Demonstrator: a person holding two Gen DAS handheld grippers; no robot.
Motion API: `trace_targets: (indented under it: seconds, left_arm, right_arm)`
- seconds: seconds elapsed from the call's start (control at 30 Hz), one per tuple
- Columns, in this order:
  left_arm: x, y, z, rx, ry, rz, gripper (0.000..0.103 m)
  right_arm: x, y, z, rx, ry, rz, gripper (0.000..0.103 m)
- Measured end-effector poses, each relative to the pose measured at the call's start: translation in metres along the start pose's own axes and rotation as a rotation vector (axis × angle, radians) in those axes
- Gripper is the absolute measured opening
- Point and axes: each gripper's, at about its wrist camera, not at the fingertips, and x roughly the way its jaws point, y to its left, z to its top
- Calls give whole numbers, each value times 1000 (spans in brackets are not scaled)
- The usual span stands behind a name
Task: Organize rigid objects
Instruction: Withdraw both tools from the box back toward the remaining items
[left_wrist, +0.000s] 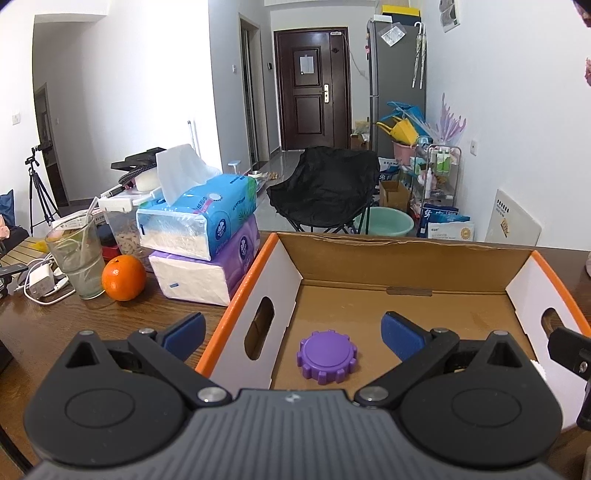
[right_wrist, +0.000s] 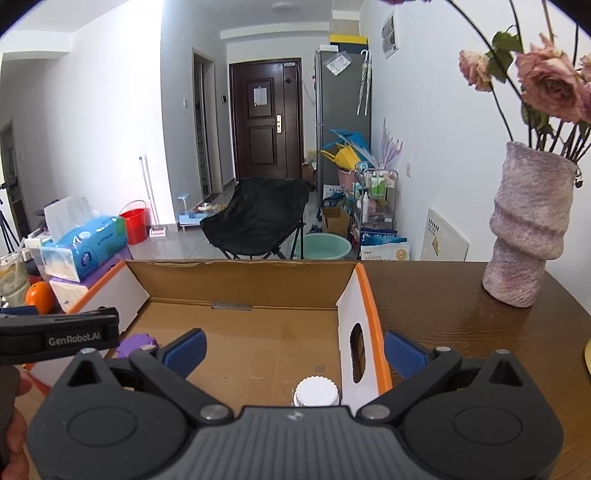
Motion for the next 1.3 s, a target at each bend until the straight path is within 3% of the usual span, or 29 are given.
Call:
trace_targets:
  seconds: [1.3]
  left_arm:
    - [-116,41,-58,-13,-66,-14,103]
  right_arm:
    - [-118,-8,-60,29,-90,-53,103]
